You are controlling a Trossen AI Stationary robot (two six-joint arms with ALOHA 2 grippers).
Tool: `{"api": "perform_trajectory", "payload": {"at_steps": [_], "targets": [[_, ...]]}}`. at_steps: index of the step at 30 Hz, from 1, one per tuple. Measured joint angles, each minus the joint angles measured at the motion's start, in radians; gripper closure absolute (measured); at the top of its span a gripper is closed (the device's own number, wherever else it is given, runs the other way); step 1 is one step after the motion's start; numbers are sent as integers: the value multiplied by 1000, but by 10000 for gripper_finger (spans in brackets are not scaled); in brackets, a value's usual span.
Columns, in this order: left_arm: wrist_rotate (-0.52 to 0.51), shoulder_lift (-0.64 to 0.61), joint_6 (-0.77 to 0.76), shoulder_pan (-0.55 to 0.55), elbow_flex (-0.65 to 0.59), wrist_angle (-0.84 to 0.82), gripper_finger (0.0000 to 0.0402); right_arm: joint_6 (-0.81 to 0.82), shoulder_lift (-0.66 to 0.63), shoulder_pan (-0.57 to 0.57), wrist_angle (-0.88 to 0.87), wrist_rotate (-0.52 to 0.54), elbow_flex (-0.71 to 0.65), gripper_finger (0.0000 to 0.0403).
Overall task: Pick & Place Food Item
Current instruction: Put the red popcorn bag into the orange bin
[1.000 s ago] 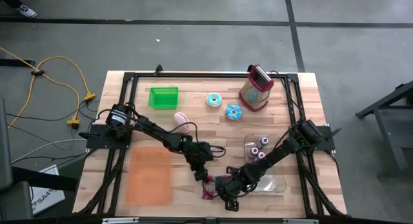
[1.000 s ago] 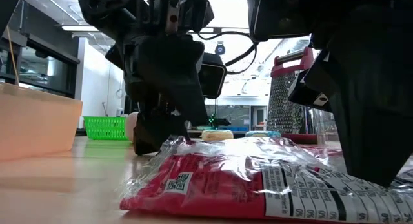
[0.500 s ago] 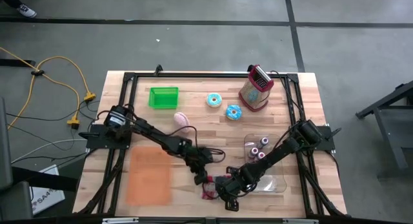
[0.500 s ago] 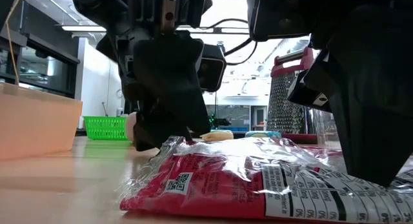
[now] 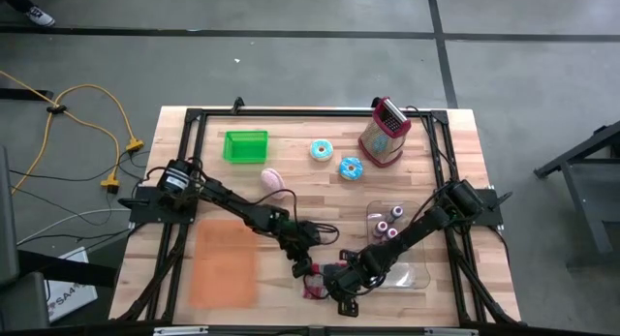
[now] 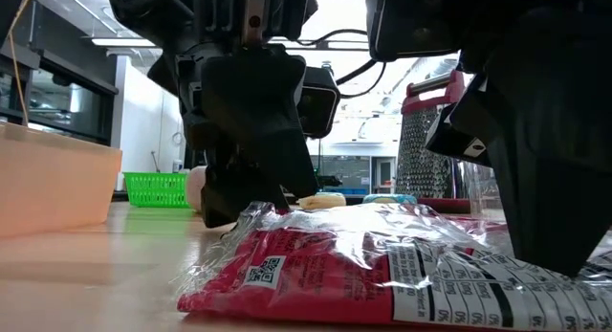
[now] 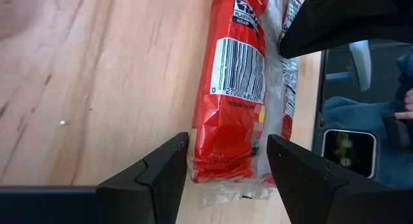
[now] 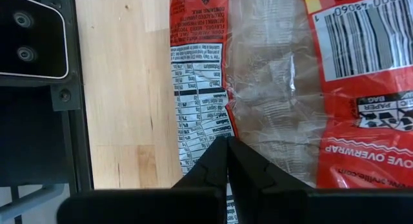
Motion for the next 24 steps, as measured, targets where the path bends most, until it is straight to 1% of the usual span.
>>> {"api": "perform_trajectory", "payload": {"at_steps": [9,12,15,24], "targets": [[61,1,-15,0,1,7,193,0,0,0,1,0,0,401],[86,1,-21,-2,1,5,201,0,0,0,2,-1,0,401],[93,1,-25,-3,0,4,222,-4,0,0,3,-1,0,401],[87,1,-28,-3,-1,30,309,-11,0,0,2,-2,0,401]]}}
